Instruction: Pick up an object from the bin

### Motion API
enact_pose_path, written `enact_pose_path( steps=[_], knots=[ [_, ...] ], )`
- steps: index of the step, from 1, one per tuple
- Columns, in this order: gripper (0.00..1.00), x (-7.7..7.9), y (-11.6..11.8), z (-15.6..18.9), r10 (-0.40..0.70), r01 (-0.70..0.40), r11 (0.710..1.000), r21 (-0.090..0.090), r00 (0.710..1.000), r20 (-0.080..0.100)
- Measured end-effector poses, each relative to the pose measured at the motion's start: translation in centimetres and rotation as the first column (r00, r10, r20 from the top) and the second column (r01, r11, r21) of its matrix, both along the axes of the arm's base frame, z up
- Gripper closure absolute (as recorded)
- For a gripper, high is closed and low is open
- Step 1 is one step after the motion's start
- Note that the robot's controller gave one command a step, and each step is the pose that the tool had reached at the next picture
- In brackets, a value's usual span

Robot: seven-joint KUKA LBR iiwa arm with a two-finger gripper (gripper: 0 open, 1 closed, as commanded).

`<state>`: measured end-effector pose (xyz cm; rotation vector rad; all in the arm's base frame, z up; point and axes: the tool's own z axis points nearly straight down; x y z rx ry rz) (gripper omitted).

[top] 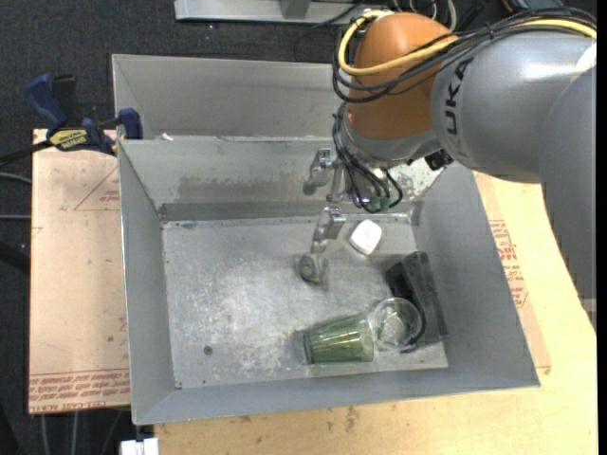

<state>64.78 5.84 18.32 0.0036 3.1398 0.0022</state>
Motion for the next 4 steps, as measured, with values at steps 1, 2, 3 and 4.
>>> enact_pose_path(
  steps=[1, 2, 3, 4],
  knots=[
    [0.00, 0.0, 0.0, 0.0, 0.000, 0.000, 1.000, 0.000, 1.000, 0.000],
    [1.00, -3.7, -5.0, -9.0, 0.156, -0.156, 0.988, -0.006, 0.987, 0.024],
    [1.00, -3.7, -5.0, -9.0, 0.156, -0.156, 0.988, -0.005, 0.987, 0.024],
    [1.00, 0.9, -3.5, 3.1, 0.458, -0.458, 0.889, -0.005, 0.889, 0.009]
  ],
)
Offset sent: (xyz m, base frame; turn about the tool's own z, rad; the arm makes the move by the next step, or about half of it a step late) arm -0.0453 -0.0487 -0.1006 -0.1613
